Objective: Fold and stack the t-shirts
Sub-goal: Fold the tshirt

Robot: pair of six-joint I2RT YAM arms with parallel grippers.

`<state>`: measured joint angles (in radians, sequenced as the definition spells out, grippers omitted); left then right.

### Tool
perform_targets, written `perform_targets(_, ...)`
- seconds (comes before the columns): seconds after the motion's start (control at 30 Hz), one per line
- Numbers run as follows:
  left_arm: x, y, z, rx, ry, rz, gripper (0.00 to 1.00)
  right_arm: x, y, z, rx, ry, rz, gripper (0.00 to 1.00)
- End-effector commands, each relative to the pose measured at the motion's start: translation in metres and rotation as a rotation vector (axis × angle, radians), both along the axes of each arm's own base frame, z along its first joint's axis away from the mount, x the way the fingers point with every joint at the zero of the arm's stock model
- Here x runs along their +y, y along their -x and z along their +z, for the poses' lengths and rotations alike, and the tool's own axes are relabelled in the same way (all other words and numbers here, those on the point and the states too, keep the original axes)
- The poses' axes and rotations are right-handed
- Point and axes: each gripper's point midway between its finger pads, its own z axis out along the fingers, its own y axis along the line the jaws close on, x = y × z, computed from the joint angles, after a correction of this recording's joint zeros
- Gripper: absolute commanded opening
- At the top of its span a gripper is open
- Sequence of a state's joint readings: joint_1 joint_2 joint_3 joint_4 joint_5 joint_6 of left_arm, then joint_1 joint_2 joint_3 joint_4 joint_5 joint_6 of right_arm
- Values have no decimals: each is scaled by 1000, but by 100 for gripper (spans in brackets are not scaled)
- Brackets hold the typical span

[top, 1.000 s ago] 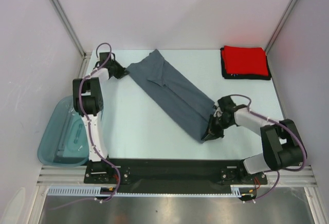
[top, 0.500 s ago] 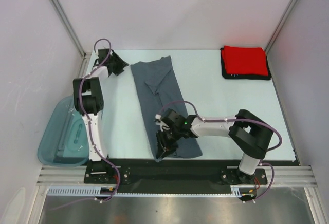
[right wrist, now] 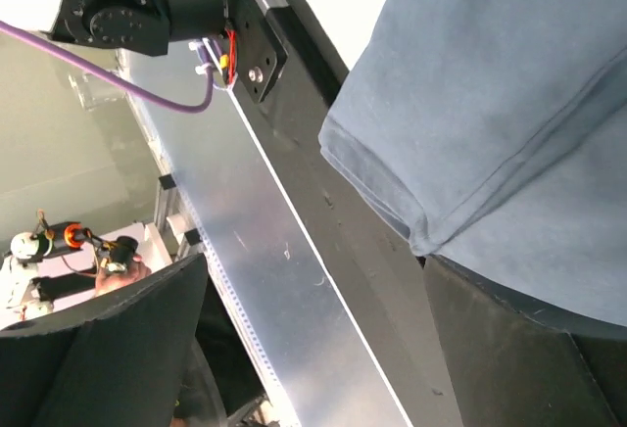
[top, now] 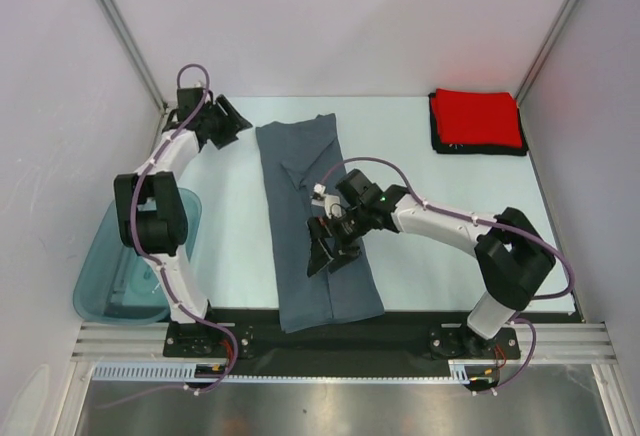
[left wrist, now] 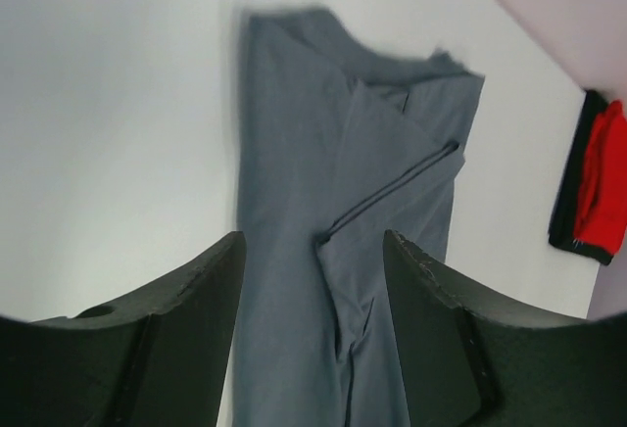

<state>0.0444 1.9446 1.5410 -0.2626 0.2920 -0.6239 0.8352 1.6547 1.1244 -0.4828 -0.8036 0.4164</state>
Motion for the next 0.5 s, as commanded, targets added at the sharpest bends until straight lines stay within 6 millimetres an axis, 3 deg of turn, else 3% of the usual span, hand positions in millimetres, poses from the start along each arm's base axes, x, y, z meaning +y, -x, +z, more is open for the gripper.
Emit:
perform_targets(0.0,-11,24,-14,61,2,-67,64,12,-4,18,-78,-48,54,100)
perform_targets(0.07,-13,21,-13,66,5,-84,63,11,-31,22,-145,1,-42,100)
perform_targets(0.1,-16,20,-10,59,11,-101,63,3,-60,17,-225,67,-141,100)
perform_targets(0.17,-17,16,-5,53,10,-112,63,-4,-85,22,-281,113,-226,100)
perform_targets(0.27,-17,15,-7,58,4,-128,63,-15,-133,27,-279,122,-408,100)
perform_targets(0.3,-17,15,-7,57,-2,-135,63,-15,-141,19,-235,119,-434,100)
perform_targets(0.47,-15,16,-18,77,-13,-144,62,-32,-218,13,-254,111,-559,97)
